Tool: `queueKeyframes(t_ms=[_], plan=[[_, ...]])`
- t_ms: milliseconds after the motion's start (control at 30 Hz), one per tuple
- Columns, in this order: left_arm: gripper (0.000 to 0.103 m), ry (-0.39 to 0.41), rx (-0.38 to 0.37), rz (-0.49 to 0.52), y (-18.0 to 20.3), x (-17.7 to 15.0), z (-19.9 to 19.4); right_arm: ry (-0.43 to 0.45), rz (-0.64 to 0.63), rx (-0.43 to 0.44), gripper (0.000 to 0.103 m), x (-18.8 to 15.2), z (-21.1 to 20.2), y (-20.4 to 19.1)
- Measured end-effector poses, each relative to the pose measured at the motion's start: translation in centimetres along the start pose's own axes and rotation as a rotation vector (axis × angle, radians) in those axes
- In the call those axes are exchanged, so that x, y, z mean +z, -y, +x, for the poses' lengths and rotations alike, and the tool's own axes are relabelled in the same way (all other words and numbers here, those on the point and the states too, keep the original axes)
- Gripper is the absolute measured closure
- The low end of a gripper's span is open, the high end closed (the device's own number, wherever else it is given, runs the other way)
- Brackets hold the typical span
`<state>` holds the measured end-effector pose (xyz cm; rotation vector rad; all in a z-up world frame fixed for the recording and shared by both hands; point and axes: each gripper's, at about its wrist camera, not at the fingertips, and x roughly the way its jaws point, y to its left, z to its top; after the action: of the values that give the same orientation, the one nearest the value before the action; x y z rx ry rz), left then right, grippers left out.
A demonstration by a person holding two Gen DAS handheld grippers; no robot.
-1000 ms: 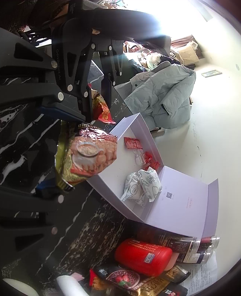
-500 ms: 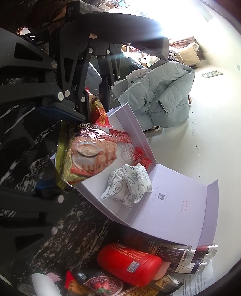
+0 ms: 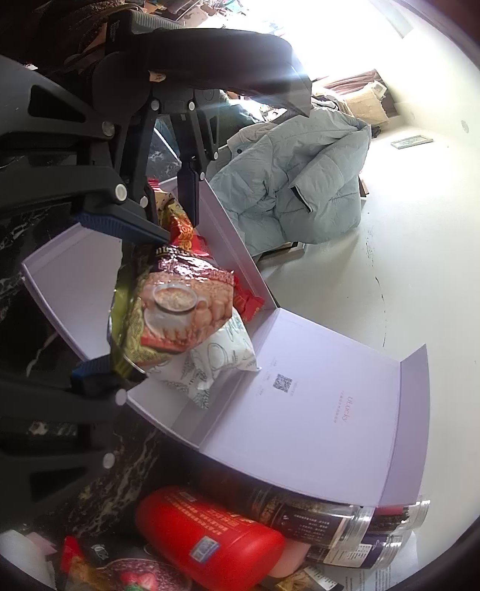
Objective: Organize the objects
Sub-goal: 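Lift and carry both snacks with both grippers over the lavender box, then lower both snacks into the box and open both grippers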
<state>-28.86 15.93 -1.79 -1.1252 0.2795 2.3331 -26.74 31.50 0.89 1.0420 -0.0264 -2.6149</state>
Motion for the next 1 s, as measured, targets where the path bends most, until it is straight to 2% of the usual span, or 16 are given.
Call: queueKeyframes(t_ms=[167,400,467,567,700,867,1000], plan=[[0.061,0.007,-0.008,-0.02,-0.5,1.7,1.3,0.019,-0.008,0.012,0.048,2.0,0.6,1.2],[0.061,0.02,0.017,0.019,-1.0,3.6,2.6,0.016,-0.008,-0.008,0.048,3.1,1.9,2.6],[0.061,0.001,0.027,0.011,-1.5,3.5,3.4,-0.008,-0.014,-0.009,0.048,2.7,2.5,2.8],[0.061,-0.047,0.001,-0.011,-1.8,3.0,4.6,-0.028,-0.009,0.009,0.048,2.4,3.5,3.2],[0.061,-0.054,-0.005,0.001,-1.5,2.6,4.8,-0.053,-0.053,0.076,0.048,1.9,3.9,2.6],[0.06,-0.075,-0.008,0.002,-1.4,2.2,5.1,-0.089,-0.11,0.093,0.048,1.1,4.1,1.7],[0.06,-0.102,-0.042,-0.004,-1.4,1.1,5.5,-0.11,-0.095,0.096,0.048,0.9,4.8,1.9]])
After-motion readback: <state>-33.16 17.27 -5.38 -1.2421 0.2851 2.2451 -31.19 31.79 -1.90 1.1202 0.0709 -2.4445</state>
